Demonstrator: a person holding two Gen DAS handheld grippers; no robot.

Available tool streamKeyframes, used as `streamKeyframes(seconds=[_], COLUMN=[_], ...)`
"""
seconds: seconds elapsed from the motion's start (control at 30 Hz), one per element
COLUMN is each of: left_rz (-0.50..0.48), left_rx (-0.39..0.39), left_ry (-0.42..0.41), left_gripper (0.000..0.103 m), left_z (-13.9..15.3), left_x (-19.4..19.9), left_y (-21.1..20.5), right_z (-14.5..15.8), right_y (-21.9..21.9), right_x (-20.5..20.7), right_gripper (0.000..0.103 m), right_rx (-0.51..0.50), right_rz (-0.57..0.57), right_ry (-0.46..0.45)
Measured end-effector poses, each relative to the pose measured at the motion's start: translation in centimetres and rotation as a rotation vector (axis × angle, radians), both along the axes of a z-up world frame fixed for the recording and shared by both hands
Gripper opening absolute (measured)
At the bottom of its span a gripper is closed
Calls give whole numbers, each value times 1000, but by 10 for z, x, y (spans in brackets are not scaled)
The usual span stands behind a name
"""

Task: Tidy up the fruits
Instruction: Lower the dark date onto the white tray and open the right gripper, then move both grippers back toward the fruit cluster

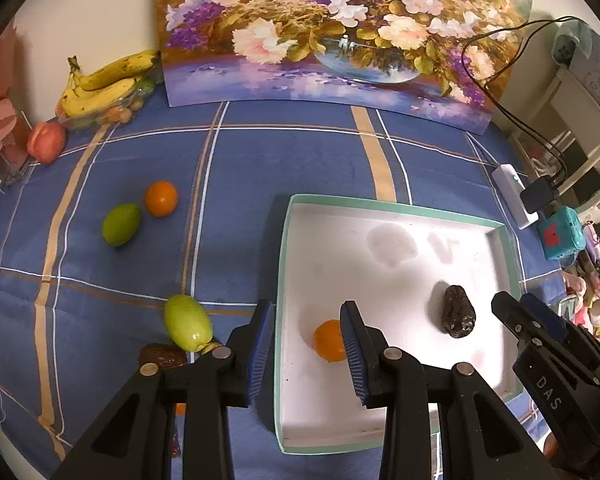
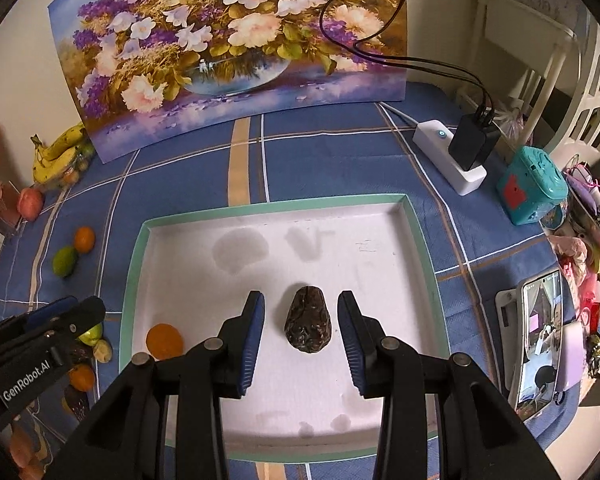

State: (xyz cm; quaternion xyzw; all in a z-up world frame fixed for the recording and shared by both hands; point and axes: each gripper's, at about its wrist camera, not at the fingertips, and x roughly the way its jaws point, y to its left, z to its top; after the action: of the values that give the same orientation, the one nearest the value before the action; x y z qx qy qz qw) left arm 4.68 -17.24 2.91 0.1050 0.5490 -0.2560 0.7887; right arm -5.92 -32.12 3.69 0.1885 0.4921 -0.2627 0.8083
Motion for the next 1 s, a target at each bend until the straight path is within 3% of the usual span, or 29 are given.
streamKeyframes(seconds=[0.2,0.27,0.3,0.33,0.43,0.53,0.67,0.73,1.0], left_rz=[21,36,59,77,123,149,173,182,177], left_rx=[4,9,22,37,111,147,182,188,182], left_ry=[10,10,6,3,-1,-7,-34,-47,-67], left_gripper=[41,62,81,89,99,103,103,103,103], left_z=[-2,-4,-6,-8,-15,-22,-26,-25,-19], left_x=[3,5,7,9,15,19,23,24,24], left_y=[4,6,9,11,17,24,32,36,43], right_z=[-3,-4,-5,-7,-10,-14,-19,-21,-20], right_y=[1,1,0,0,1,2,3,3,6], right_x=[1,1,1,2,3,4,5,5,5], right_gripper=[39,41,46,54,65,82,85,102,102], right_rx=[5,7,7,8,14,14,14,9,19], right_rz=[6,9,10,11,13,21,24,17,26], right_ry=[7,13,17,21,31,41,38,45,-28])
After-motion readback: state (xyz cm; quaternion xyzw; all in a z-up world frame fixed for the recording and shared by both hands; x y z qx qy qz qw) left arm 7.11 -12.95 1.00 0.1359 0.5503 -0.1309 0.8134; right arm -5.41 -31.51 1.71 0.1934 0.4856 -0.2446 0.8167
